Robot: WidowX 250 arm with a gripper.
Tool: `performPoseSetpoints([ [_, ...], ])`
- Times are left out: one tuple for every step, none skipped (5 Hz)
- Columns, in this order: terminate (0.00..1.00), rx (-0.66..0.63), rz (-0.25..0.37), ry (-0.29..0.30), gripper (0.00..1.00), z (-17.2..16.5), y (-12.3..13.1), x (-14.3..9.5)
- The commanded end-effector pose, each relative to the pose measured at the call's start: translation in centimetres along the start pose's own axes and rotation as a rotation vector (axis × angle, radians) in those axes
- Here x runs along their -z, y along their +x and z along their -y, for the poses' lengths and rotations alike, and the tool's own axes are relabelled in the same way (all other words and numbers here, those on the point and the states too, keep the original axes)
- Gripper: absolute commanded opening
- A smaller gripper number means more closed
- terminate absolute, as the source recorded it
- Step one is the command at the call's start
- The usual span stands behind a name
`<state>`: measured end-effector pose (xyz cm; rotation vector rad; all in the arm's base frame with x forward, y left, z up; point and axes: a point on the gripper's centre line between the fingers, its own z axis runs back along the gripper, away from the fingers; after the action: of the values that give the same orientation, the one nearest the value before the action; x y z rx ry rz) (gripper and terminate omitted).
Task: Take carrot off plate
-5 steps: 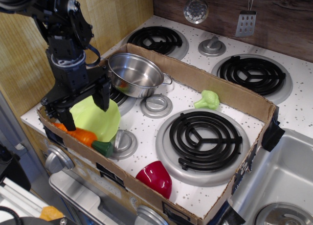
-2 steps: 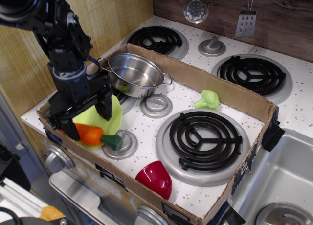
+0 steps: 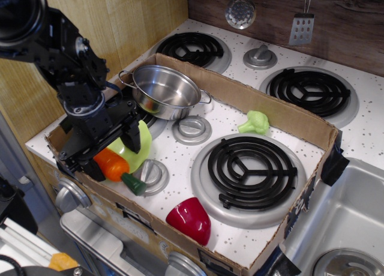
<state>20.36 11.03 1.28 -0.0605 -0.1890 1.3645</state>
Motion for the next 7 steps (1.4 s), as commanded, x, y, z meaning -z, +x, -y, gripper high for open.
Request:
performPoseSetpoints([
  [0.00,0.027,0.036,-0.016,0.00,-1.3,0.6,-2.0],
  [0.00,0.043,0.069,-0.017,0.00,-0.9,1.1,-3.6],
  [0.00,0.064,0.064,0.018,0.00,0.4,1.2,-5.8],
  [0.00,0.046,0.094,0.023,0.00,2.4,-1.0,-7.5],
  [0.00,0.032,0.077,0.007,0.00,6.0,-5.2,-8.1],
  [0.00,0.011,0.078,0.001,0.00,8.7,-9.8,-7.3],
  [0.00,0.047,0.056,-0.001,0.00,10.4,-13.5,-6.6],
])
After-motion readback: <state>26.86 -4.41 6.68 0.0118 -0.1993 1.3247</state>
